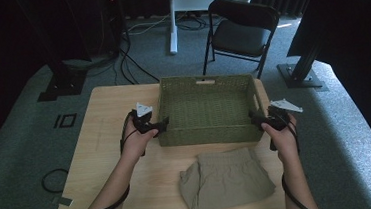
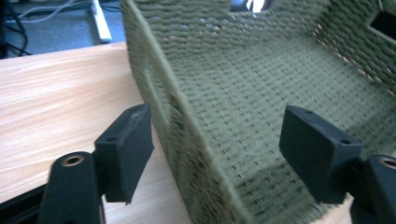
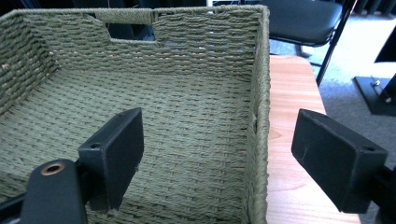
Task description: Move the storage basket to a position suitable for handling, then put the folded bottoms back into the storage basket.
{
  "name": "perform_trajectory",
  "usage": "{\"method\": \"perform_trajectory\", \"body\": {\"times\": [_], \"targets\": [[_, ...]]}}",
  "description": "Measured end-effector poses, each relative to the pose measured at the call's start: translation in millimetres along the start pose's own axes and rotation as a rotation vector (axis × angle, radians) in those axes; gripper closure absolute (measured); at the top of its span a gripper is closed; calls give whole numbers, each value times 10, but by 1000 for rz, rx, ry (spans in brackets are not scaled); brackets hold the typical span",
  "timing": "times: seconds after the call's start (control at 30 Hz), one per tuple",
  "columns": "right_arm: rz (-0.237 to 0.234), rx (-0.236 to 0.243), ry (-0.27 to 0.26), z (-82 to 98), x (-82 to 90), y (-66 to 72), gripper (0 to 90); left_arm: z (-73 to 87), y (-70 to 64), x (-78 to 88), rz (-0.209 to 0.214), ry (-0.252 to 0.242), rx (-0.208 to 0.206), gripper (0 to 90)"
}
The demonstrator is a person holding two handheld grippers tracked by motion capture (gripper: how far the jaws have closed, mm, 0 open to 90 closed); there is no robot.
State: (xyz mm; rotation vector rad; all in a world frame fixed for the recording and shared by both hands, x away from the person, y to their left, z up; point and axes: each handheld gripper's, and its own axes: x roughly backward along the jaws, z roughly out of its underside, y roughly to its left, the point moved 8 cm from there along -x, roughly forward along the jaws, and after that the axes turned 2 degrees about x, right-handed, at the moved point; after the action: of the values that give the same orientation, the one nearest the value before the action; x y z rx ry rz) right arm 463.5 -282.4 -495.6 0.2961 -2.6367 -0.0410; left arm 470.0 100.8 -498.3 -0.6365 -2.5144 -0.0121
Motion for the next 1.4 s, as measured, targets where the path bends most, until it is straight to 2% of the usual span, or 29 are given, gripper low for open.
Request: {"method": "perform_trajectory", "body": {"times": [0.2, 0.23, 0.3, 0.4, 0.43, 0.5, 0.6, 0.7, 0.77, 0.83, 1.07, 1.2, 1.33, 1.4], "targets": [[-15, 24, 10, 9, 28, 27, 166, -37, -21, 48, 18, -22, -4, 264], [-19, 41, 6, -3, 44, 52, 166, -74, -53, 87, 45, -33, -5, 265], [-28, 50, 4, -21, 60, 76, 166, -90, -66, 106, 53, -44, -8, 265], [-37, 51, -3, -56, 87, 104, 166, -117, -68, 135, 64, -67, 45, 264], [-39, 51, -3, -64, 96, 111, 166, -122, -67, 149, 67, -70, 45, 262], [-48, 57, -1, -72, 113, 130, 166, -131, -54, 180, 61, -78, 35, 223], [-56, 63, -5, -79, 138, 153, 166, -153, -41, 236, 58, -90, 15, 222], [-42, 88, 9, -61, 147, 161, 166, -156, -60, 290, 61, -89, -14, 222], [-55, 84, 6, -59, 157, 184, 166, -157, -75, 308, 66, -91, -20, 222], [-66, 87, 1, -63, 172, 208, 166, -152, -118, 358, 78, -88, -46, 222], [-92, 93, -4, -72, 202, 290, 166, -90, -201, 407, 104, -83, -52, 222], [-104, 111, -8, -59, 245, 345, 166, -66, -287, 442, 134, -87, -52, 222], [-124, 135, -8, -25, 310, 417, 166, -23, -392, 478, 153, -87, -69, 221], [-130, 145, -6, -11, 335, 444, 166, -23, -392, 478, 153, -87, -69, 220]]}}
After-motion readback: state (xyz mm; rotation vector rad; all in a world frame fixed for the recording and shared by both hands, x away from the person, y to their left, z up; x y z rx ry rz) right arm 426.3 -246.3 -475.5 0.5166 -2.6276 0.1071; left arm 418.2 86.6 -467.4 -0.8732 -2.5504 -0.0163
